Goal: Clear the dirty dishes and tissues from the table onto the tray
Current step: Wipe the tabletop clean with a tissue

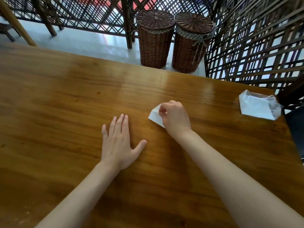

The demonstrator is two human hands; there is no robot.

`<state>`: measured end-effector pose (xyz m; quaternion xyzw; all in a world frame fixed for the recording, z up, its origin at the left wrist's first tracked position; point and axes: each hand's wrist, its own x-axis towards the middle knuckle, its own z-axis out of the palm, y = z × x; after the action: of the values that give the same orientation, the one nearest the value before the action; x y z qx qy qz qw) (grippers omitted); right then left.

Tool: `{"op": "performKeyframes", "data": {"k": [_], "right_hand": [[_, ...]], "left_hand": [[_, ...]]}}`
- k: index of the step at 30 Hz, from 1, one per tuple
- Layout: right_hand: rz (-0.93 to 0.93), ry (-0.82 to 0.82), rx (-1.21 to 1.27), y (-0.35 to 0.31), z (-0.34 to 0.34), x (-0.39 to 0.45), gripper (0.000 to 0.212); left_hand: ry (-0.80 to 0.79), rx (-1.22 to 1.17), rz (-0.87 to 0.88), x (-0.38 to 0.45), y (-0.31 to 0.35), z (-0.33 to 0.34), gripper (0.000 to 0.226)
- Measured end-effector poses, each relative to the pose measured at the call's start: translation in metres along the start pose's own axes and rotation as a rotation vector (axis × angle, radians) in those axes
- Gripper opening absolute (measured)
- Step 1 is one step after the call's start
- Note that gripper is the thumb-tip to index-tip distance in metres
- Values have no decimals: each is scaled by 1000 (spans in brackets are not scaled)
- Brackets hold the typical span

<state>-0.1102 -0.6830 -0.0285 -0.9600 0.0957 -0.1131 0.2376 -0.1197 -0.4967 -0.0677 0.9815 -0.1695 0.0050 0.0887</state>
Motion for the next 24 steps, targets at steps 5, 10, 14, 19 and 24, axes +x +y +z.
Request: {"op": "performKeyframes", "data": {"k": [5, 10, 14, 19, 24], "right_hand": [[43, -107, 51, -15, 25, 0, 20], [-51, -172, 119, -29, 32, -22, 18], [-49, -161, 49, -16, 20, -14, 16], [49, -110, 1, -1, 11, -7, 17], [65, -94, 29, -3, 10, -15, 16]], "left_hand": [[-20, 23, -8, -1, -10, 0, 101], [-16, 20, 2, -2, -12, 3, 98], [-8, 8, 6, -2, -11, 1, 100], [-10, -2, 15, -2, -10, -1, 98], [-15, 8, 6, -2, -10, -2, 99]]}}
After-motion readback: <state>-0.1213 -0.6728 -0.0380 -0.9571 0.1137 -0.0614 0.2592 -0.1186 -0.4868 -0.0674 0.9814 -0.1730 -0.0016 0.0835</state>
